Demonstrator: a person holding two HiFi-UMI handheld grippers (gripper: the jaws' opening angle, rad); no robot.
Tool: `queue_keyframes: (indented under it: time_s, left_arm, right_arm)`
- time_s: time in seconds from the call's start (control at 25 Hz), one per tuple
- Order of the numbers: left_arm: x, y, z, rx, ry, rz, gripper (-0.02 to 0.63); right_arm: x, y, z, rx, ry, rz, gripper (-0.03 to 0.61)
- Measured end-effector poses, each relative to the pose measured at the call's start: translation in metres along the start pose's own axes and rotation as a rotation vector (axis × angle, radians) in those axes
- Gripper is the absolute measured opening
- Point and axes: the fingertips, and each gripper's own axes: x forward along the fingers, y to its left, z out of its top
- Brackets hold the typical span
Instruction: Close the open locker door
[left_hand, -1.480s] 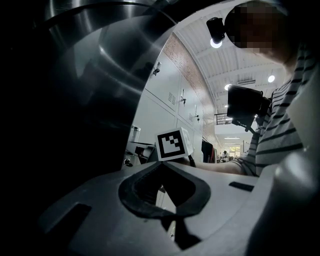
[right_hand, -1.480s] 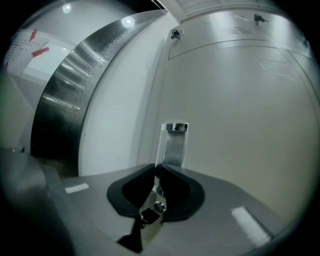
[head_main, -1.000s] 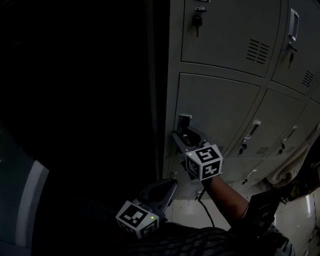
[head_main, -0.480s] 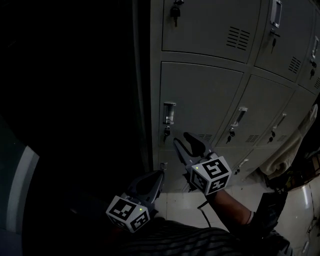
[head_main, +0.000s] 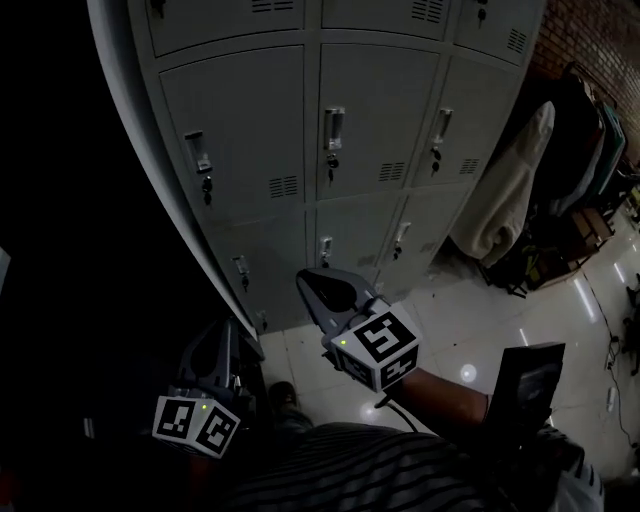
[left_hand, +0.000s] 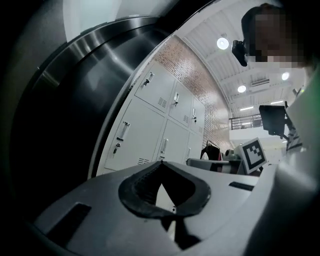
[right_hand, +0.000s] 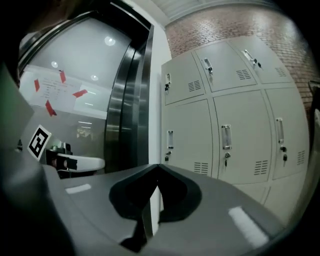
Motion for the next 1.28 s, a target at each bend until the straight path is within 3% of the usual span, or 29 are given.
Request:
queue_keyframes:
  time_s: [0.2, 0.48, 0.88, 1.28]
  left_arm:
    - [-0.042, -0.052, -0.020, 0.029, 0.025, 0.060, 0.005]
    - [-0.075, -0.078, -0.028, 0.092, 0.038, 0.079, 0.005]
    - [-0.098, -0.048, -0.012, 0.097, 0.047, 0.061, 0.004]
    - [-0.118, -0.032, -0.008, 0.122, 0.055, 0.021, 0.005]
  right_arm:
    - [-0.069, 0.019, -0.019, 0.036, 0.030, 0.007, 0.002]
    - [-0.106, 0.052, -0.022, 0.046, -0.001, 0.020, 0.000]
    - [-0.102, 0.092, -0.018, 0.103, 0.000, -0.056, 0.000]
    - [-0.077, 0.148, -0.012, 0.044, 0.007, -0.027, 0.000]
